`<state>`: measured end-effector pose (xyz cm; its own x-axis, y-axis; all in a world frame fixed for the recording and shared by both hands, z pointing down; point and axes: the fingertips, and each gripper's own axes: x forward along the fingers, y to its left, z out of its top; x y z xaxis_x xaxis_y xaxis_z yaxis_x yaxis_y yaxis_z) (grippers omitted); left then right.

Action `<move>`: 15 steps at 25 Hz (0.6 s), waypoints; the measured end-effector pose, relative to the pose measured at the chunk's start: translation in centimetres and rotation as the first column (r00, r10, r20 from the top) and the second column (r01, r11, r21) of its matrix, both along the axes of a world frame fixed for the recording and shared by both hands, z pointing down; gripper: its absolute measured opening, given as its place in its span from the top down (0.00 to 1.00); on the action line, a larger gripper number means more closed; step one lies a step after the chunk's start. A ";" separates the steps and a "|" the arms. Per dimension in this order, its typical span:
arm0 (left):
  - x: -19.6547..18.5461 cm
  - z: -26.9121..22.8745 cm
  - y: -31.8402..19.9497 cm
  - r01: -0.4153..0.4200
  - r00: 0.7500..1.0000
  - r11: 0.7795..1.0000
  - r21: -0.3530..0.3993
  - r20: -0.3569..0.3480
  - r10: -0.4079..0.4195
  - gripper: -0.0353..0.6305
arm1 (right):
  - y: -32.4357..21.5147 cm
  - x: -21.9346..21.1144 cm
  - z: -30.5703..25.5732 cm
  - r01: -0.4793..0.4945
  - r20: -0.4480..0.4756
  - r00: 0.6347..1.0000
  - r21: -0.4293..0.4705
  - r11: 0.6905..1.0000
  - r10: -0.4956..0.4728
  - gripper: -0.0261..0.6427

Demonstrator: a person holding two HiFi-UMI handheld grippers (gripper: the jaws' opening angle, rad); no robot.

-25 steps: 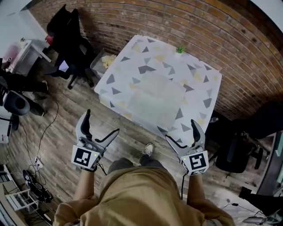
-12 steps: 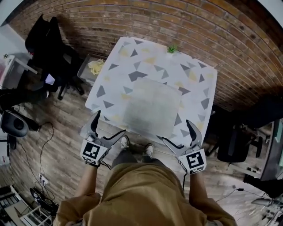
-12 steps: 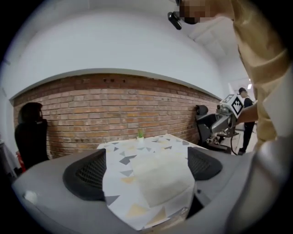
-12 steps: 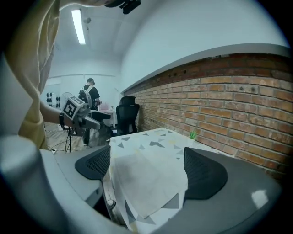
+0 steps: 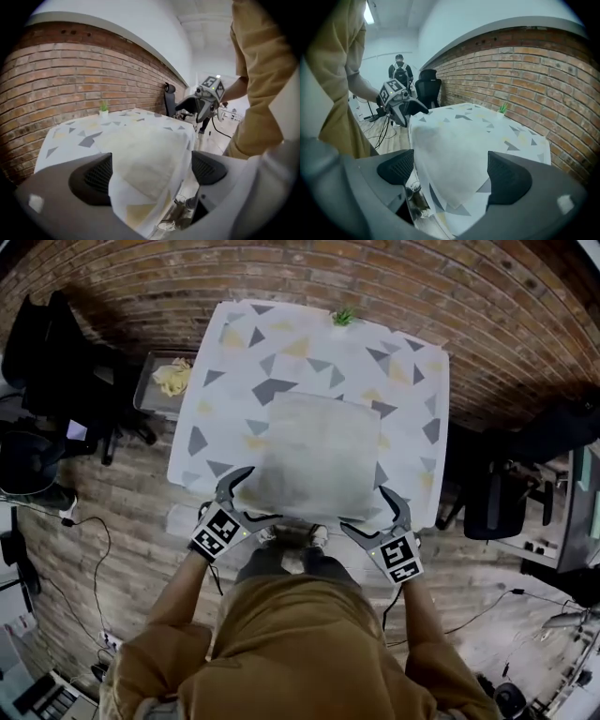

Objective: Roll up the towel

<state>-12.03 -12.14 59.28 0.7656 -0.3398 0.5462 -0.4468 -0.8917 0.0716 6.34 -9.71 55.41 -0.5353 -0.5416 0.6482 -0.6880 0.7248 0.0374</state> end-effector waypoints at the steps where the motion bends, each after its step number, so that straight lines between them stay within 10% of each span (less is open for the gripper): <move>1: 0.1 0.6 0.1 -0.029 1.000 1.000 -0.010 0.008 0.029 0.07 | 0.1 0.1 0.8 0.003 -0.018 1.000 -0.014 1.000 -0.003 0.22; 15: -0.1 6.1 2.5 -0.295 0.926 0.953 -0.068 0.227 0.303 0.49 | 3.9 3.1 9.7 0.112 -0.226 0.963 -0.159 0.981 -0.146 0.55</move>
<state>-12.09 -9.62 65.37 0.6794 -0.0947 0.7276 -0.1675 -0.9855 0.0282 9.45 -5.76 65.11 -0.4171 -0.3704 0.8300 -0.5724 0.8164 0.0767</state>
